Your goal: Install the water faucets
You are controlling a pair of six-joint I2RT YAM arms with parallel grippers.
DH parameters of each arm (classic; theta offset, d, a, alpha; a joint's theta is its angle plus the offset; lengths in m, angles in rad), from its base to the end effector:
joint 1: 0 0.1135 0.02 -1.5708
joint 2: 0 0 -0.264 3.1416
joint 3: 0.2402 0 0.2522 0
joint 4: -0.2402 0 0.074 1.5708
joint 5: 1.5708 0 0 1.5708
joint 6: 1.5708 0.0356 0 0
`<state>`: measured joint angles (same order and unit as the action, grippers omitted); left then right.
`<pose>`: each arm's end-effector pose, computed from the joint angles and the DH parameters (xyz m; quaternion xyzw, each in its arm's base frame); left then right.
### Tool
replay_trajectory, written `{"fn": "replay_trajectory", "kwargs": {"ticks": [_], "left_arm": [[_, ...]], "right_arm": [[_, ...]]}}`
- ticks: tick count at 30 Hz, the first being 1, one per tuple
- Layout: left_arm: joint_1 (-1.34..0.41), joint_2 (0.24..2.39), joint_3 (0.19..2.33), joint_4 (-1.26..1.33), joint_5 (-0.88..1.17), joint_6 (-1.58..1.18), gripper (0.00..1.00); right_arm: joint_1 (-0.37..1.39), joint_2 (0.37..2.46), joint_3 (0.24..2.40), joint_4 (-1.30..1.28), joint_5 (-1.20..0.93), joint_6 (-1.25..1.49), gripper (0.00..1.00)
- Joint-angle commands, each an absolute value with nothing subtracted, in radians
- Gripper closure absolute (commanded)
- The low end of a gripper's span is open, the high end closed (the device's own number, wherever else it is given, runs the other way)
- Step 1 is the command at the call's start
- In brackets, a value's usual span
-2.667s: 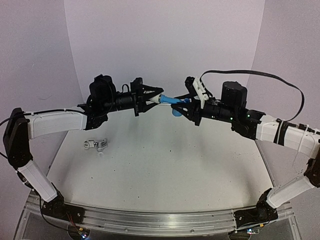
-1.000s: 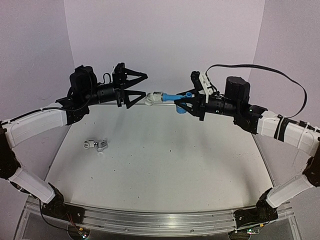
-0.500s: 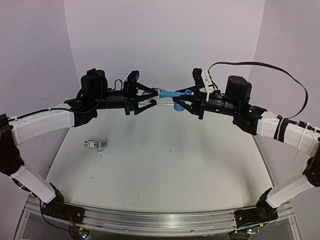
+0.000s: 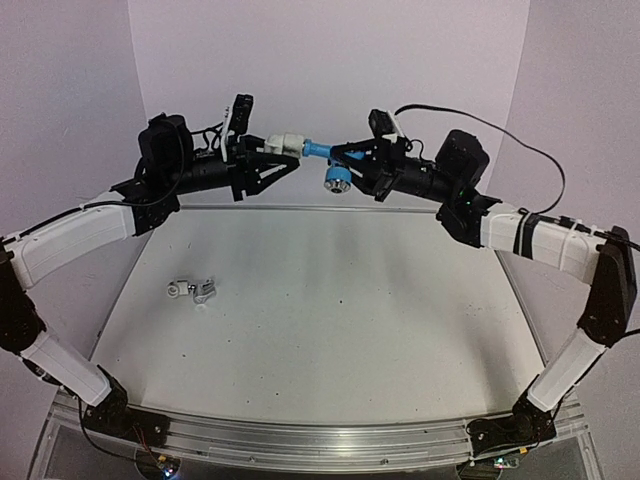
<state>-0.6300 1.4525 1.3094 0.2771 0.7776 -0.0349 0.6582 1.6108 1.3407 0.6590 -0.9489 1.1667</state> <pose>0.2587 -0.2195 0.4134 0.4514 0.4986 -0.4632 0.5771 0.2753 0.2494 0.4057 -0.2425 0.5751 0.7400 0.2506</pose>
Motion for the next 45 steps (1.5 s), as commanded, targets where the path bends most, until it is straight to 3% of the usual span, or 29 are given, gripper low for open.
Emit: {"fn": "replay_trajectory", "kwargs": {"ticks": [1,2,3,4,6,9,11,12,13,16,21,28,35,37,42,45], "left_arm": [[-0.577,1.553,1.397,0.271,0.475,0.299,1.00],[-0.577,1.558,1.401,0.271,0.423,0.278,0.97],[-0.575,1.547,1.390,0.264,0.369,0.203,0.64],[-0.575,1.524,1.365,0.253,0.343,0.172,0.44],[-0.575,1.438,1.278,0.214,0.331,0.061,0.25],[-0.575,1.254,1.096,0.201,0.406,-0.193,0.13],[-0.575,1.174,1.025,0.201,0.439,-0.442,0.09],[-0.576,1.150,0.982,0.201,0.429,-0.652,0.09],[-0.575,1.143,0.960,0.201,0.425,-0.873,0.09],[-0.574,1.195,0.948,0.209,0.546,-1.290,0.10],[-0.598,1.318,1.061,0.298,0.699,-1.468,0.04],[-0.626,1.428,1.070,0.632,0.736,-1.502,0.01],[-0.648,1.456,1.110,0.664,0.707,-1.343,0.10],[-0.655,1.477,1.132,0.666,0.720,-1.288,0.23],[-0.668,1.531,1.245,0.669,0.839,-1.012,0.77],[-0.670,1.522,1.271,0.668,0.957,-0.708,0.92]], "right_arm": [[0.680,1.652,1.430,1.158,-1.054,1.892,1.00],[0.677,1.652,1.439,1.157,-1.052,1.866,1.00],[0.658,1.653,1.442,1.158,-1.045,1.807,1.00],[0.647,1.652,1.444,1.157,-1.047,1.750,1.00],[0.588,1.636,1.430,1.142,-1.063,1.588,1.00],[0.532,1.604,1.391,1.000,-1.088,1.184,1.00],[0.526,1.586,1.398,0.789,-1.091,0.881,1.00],[0.530,1.560,1.410,0.546,-1.069,0.525,1.00],[0.538,1.543,1.399,0.454,-1.009,0.356,1.00],[0.566,1.493,1.320,0.370,-0.885,-0.043,1.00],[0.604,1.485,1.284,0.352,-0.794,-0.241,1.00],[0.657,1.502,1.267,0.347,-0.797,-0.234,1.00],[0.673,1.514,1.282,0.345,-0.796,-0.154,1.00],[0.672,1.518,1.290,0.346,-0.787,-0.103,1.00],[0.670,1.554,1.361,0.345,-0.832,0.249,1.00],[0.649,1.582,1.425,0.344,-0.945,0.583,1.00]]}}
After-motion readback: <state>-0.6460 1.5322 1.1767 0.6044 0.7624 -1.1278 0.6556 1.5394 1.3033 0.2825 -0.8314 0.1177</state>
